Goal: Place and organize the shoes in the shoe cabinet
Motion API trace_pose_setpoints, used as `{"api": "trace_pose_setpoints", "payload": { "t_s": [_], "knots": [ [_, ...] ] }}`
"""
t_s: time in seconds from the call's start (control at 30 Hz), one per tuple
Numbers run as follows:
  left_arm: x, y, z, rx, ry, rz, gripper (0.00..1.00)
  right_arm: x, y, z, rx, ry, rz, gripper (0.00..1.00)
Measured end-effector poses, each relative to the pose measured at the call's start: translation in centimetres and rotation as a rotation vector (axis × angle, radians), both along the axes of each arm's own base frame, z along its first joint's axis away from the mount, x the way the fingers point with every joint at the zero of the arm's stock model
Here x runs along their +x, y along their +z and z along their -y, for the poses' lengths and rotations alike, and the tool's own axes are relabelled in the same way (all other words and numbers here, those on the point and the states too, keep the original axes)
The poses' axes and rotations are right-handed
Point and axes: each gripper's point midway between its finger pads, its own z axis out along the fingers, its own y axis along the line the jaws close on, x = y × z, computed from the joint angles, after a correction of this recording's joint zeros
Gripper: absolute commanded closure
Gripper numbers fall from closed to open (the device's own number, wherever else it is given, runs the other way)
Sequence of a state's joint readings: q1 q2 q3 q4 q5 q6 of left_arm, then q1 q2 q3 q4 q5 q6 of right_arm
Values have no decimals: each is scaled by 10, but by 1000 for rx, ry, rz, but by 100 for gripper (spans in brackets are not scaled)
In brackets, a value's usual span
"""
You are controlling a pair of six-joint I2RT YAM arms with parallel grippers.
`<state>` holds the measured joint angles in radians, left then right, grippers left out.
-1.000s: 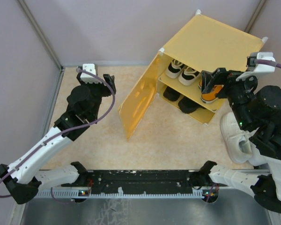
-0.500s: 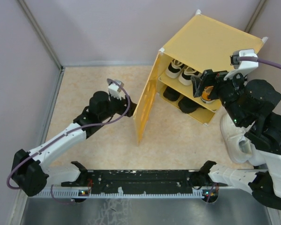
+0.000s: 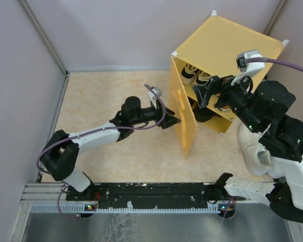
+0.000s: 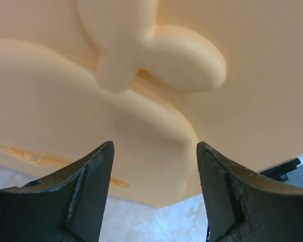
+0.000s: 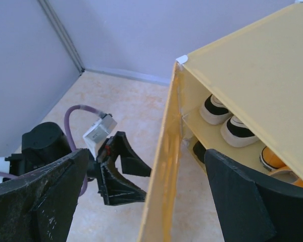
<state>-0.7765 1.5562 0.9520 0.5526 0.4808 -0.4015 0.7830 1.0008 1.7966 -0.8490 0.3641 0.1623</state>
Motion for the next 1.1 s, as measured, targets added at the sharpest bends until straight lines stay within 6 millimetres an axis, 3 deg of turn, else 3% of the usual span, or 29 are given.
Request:
{"api": "trace_pose_setpoints", "payload": {
  "t_s": [0.17, 0.33, 0.6, 0.73, 0.97, 1.1],
  "knots": [
    [5, 2, 15, -38, -15, 19, 29, 9, -12, -23, -10, 51, -50, 2],
    [25, -3, 26, -47, 53, 60, 29, 26, -32, -36, -30, 24, -119, 2],
    [76, -42, 58, -24, 168, 89, 29, 38, -61, -27, -85, -87, -202, 2],
    [91, -46, 68, -21, 191, 105, 28, 39, -79, -25, -106, -111, -248, 2],
    [93, -33, 62, -11, 215, 145, 27, 45, -118, -17, -146, -160, -324, 2],
    [83, -32, 41, 40, 248, 140, 26, 55, -134, -3, -134, -212, -342, 2]
  ]
}}
